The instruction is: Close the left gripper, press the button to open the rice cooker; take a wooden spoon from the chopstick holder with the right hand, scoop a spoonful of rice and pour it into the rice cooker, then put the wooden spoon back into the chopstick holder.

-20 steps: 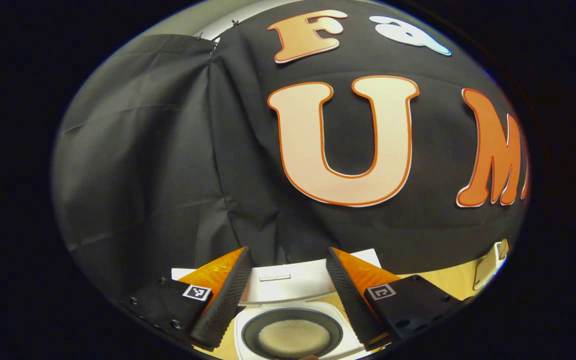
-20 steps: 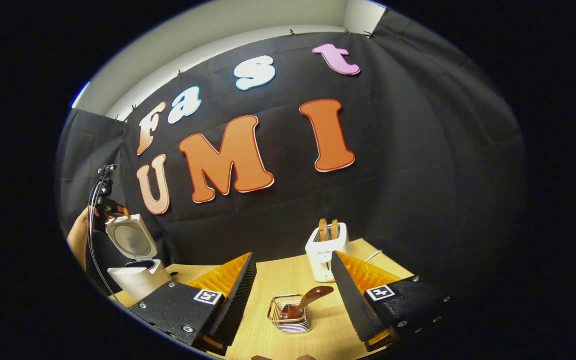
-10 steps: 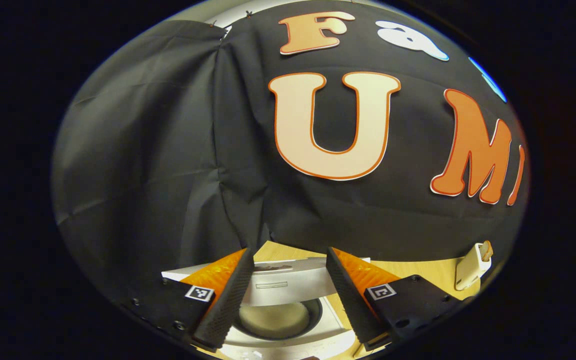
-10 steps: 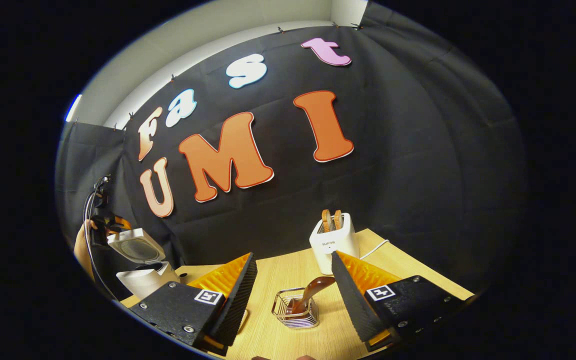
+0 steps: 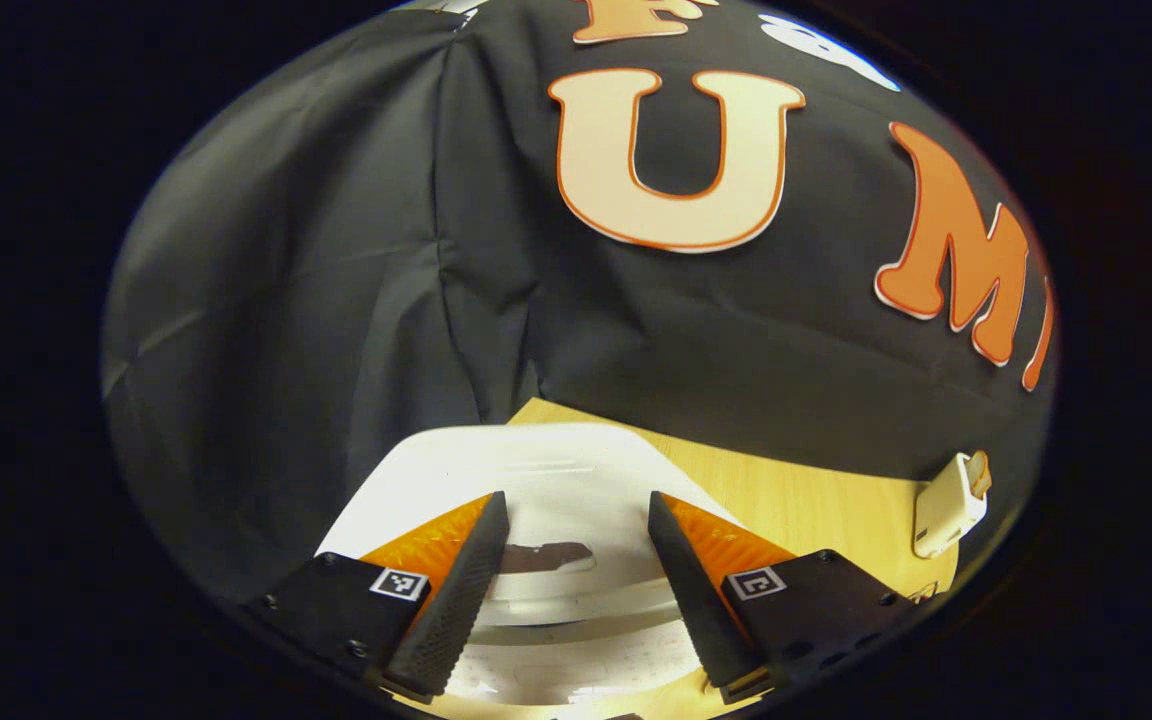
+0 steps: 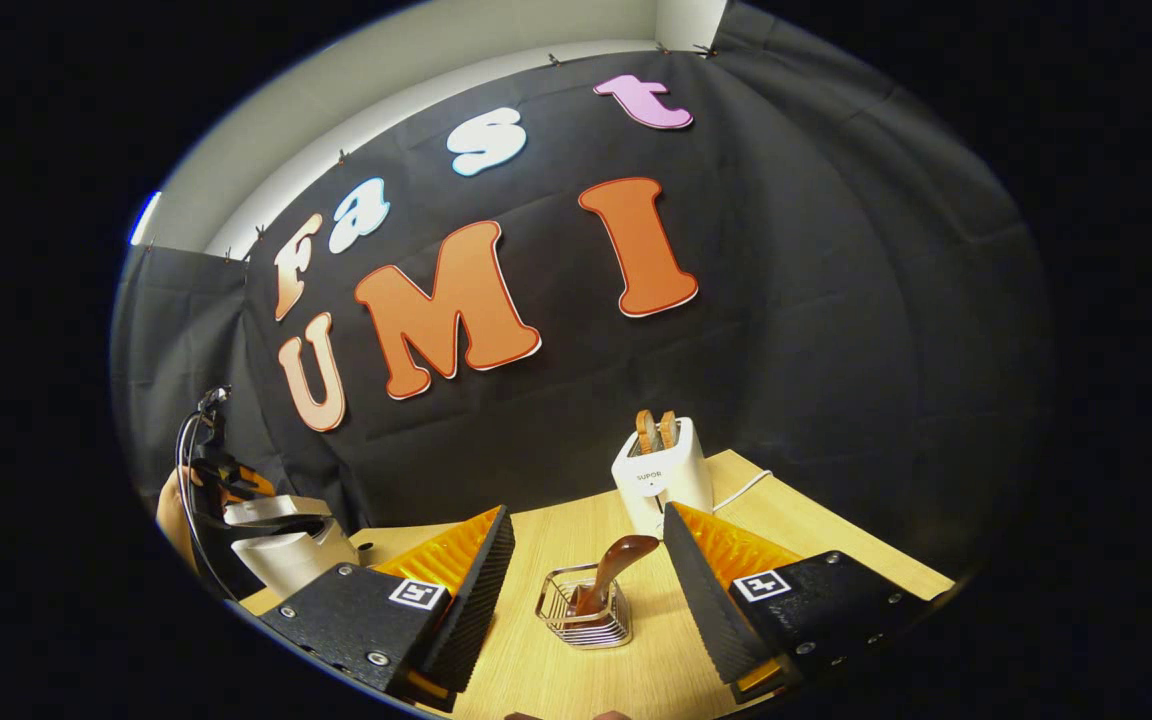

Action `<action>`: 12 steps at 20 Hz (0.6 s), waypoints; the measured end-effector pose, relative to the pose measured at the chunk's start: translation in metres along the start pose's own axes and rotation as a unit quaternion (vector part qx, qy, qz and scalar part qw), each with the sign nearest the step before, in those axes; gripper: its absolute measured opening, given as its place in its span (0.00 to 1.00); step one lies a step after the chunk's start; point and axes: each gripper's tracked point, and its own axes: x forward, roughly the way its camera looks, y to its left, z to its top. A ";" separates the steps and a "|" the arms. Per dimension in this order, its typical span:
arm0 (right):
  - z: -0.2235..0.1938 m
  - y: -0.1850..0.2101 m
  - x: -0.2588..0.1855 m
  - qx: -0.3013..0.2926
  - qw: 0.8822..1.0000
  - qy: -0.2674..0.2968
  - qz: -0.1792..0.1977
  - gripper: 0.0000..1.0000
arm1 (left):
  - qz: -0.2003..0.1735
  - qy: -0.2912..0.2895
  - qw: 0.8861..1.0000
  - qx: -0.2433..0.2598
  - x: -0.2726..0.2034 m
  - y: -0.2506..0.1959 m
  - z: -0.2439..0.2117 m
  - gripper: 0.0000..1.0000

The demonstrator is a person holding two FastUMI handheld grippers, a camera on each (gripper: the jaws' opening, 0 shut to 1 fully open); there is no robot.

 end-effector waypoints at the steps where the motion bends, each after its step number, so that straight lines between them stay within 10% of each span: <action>1: -0.001 -0.001 -0.001 -0.005 1.000 -0.001 -0.003 0.89 | 0.003 0.009 1.000 0.010 0.001 0.001 -0.006 0.93; 12: -0.011 -0.007 -0.009 -0.033 0.999 0.003 -0.004 0.89 | 0.024 -0.046 0.997 0.051 -0.009 0.009 -0.002 0.92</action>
